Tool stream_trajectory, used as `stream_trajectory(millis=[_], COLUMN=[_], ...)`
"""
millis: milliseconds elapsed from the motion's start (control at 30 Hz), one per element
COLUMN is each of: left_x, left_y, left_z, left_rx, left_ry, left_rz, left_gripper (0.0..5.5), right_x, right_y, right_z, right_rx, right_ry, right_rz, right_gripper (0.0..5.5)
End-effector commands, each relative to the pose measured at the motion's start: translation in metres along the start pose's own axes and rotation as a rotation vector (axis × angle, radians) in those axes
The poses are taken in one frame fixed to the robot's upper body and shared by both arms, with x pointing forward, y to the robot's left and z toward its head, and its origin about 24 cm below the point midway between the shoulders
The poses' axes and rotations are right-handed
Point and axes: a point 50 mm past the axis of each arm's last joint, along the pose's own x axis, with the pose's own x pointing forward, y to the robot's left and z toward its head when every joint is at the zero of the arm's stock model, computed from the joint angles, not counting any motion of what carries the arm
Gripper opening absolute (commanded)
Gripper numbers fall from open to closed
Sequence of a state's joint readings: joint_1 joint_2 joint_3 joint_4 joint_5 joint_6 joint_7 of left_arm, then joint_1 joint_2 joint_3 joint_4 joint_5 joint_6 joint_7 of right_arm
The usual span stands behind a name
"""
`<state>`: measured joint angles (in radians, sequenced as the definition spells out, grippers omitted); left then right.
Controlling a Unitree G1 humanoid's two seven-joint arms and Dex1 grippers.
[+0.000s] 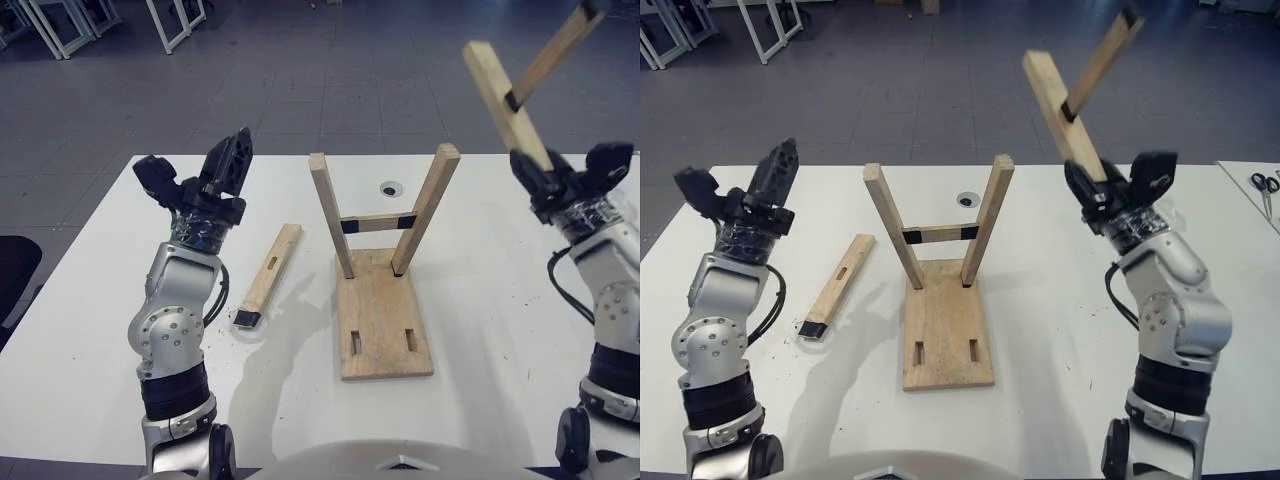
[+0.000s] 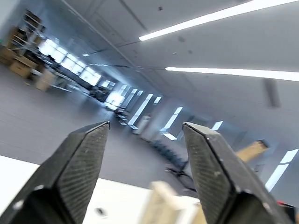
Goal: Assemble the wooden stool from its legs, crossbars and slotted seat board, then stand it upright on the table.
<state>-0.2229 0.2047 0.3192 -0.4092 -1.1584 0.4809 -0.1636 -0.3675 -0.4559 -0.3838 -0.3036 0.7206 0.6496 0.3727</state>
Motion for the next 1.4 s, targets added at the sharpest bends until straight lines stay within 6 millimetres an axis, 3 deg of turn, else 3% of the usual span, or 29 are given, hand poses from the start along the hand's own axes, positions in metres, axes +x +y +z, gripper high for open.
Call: stream_trajectory(millis=[33, 200, 400, 667, 1033, 1400], left_x=[0.007, 0.006, 0.003, 0.008, 0.023, 0.019], left_y=[-0.032, -0.059, -0.071, -0.066, -0.082, -0.072], left_z=[0.007, 0.006, -0.008, -0.021, -0.012, -0.017], left_rx=[-0.153, -0.273, -0.32, -0.347, -0.457, -0.323], left_ry=[0.052, 0.132, 0.278, 0.361, 0.34, 0.427], left_rz=[-0.162, -0.297, -0.386, -0.393, -0.548, -0.527], left_gripper=[3.46, 4.26, 4.29, 4.29, 4.29, 2.48], right_x=[0.007, 0.01, 0.01, 0.007, -0.005, -0.006], right_y=[0.04, 0.073, 0.089, 0.105, 0.119, 0.115], right_z=[0.034, 0.03, 0.012, 0.004, -0.016, -0.021], right_rx=[0.095, 0.237, 0.443, 0.611, 0.779, 0.743], right_ry=[-0.063, -0.005, 0.078, 0.113, 0.226, 0.262], right_rz=[0.259, 0.465, 0.637, 0.789, 0.896, 0.851], right_gripper=[2.02, 2.02, 2.02, 2.02, 2.02, 2.02])
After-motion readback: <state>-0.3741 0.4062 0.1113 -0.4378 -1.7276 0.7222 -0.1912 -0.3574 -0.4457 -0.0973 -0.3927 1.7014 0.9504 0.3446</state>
